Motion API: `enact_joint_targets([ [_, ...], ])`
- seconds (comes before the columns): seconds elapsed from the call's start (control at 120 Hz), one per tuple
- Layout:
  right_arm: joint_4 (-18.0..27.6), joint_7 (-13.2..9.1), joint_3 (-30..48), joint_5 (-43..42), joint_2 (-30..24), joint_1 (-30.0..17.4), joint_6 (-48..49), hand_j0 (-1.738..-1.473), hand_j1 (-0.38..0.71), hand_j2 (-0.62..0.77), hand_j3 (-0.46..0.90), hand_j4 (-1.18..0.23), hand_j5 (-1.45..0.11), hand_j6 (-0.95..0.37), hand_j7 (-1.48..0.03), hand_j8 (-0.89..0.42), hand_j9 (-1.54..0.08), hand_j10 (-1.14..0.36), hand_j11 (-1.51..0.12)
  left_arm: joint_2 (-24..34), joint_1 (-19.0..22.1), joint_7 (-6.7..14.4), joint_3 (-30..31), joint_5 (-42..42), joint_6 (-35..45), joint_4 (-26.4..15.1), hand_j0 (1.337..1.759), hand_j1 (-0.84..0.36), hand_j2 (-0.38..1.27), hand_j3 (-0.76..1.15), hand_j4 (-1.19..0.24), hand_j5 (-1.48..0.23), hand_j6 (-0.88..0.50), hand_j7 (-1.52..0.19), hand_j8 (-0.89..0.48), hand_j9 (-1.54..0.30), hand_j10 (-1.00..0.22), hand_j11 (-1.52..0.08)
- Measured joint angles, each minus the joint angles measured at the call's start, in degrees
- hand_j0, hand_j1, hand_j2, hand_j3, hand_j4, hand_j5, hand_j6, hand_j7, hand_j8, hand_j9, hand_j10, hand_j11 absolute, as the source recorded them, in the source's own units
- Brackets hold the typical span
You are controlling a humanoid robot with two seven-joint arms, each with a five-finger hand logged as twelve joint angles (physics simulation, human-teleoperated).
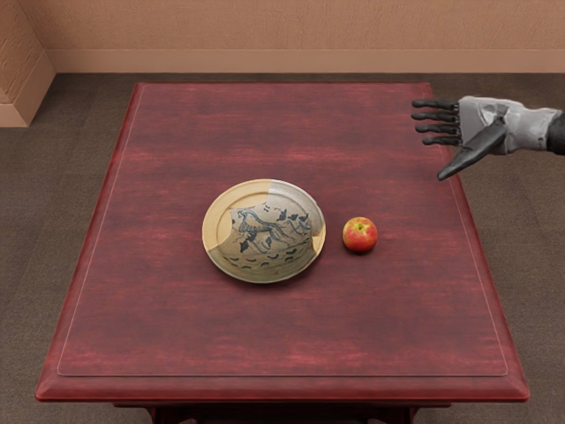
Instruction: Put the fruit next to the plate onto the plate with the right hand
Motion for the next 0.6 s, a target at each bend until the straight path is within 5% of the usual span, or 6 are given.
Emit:
enact_joint_targets([
  [0.283,6.7,0.0,-0.9,-1.7,-0.3,0.1,0.0,-1.658,-0.30,-0.01,0.00,-0.05,-0.06,-0.05,-0.06,-0.05,-0.06,-0.05,-0.06,0.0,0.0,0.0,0.0,0.0,0.0,0.0,1.658,0.07,0.05,0.00,-0.23,-0.30,-0.23,-0.30,-0.23,-0.30,-0.23,-0.30],
  [0.4,15.5,0.1,-1.5,-7.7,-2.0,0.2,-1.7,-1.658,-0.30,-0.01,0.00,-0.05,-0.06,-0.05,-0.06,-0.05,-0.06,-0.05,-0.06,0.0,0.0,0.0,0.0,0.0,0.0,0.0,1.658,0.07,0.05,0.00,-0.23,-0.30,-0.23,-0.30,-0.23,-0.30,-0.23,-0.30],
  [0.6,30.5,0.4,-3.1,-15.2,-8.5,-0.8,-20.9,-1.658,-0.30,-0.01,0.00,-0.05,-0.06,-0.05,-0.06,-0.05,-0.06,-0.05,-0.06,0.0,0.0,0.0,0.0,0.0,0.0,0.0,1.658,0.07,0.05,0.00,-0.23,-0.30,-0.23,-0.30,-0.23,-0.30,-0.23,-0.30],
])
